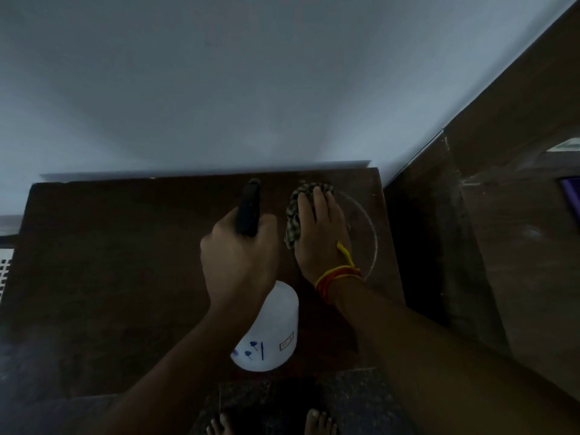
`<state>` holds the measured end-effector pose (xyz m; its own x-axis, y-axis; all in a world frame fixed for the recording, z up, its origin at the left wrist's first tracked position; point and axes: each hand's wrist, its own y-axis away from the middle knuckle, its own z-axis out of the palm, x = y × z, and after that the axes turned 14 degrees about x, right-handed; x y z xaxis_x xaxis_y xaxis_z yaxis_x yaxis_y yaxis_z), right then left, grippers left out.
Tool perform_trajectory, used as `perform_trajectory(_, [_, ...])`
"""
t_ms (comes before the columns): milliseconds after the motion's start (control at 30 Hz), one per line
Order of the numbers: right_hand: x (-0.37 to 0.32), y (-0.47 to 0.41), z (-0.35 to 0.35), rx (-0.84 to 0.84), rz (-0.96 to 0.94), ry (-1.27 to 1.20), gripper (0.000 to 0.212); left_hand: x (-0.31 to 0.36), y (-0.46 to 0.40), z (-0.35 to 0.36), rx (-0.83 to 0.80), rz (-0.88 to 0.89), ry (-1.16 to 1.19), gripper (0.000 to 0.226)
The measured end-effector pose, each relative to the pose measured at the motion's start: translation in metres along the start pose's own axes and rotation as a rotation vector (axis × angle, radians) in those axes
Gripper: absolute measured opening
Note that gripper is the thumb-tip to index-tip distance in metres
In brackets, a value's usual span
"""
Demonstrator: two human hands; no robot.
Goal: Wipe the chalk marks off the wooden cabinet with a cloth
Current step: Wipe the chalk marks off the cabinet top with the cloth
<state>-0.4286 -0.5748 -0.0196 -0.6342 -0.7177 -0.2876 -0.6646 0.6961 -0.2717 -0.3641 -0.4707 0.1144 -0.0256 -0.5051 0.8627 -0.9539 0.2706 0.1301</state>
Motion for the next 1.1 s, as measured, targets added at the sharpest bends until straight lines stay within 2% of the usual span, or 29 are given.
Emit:
perform_trajectory(167, [0.002, -0.035, 0.010, 0.031, 0.039, 0.000, 0.058, -0.004, -0.002, 0.003, -0.014, 0.021, -0.027, 0.018])
perform_trajectory(367, [0.001, -0.017, 0.004, 0.021, 0.044, -0.032, 0.055, -0.005, -0.001, 0.000, -0.016, 0.005, -0.027, 0.021])
perform_trajectory(567, [0.006, -0.047, 0.012, 0.024, 0.015, -0.011, 0.058, -0.006, -0.010, 0.001, -0.012, 0.031, -0.037, 0.021])
perform_trajectory(767, [0.008, -0.023, -0.001, -0.002, 0.023, -0.040, 0.059, -0.003, -0.006, 0.001, -0.029, -0.035, -0.041, 0.017])
perform_trajectory(967, [0.016, -0.044, 0.007, 0.023, 0.018, -0.015, 0.059, -0.005, -0.001, 0.008, -0.025, -0.001, -0.041, 0.021])
perform_trajectory(1100, [0.022, -0.025, -0.007, 0.007, 0.051, -0.018, 0.059, -0.008, 0.005, 0.006, -0.018, -0.009, -0.045, 0.021])
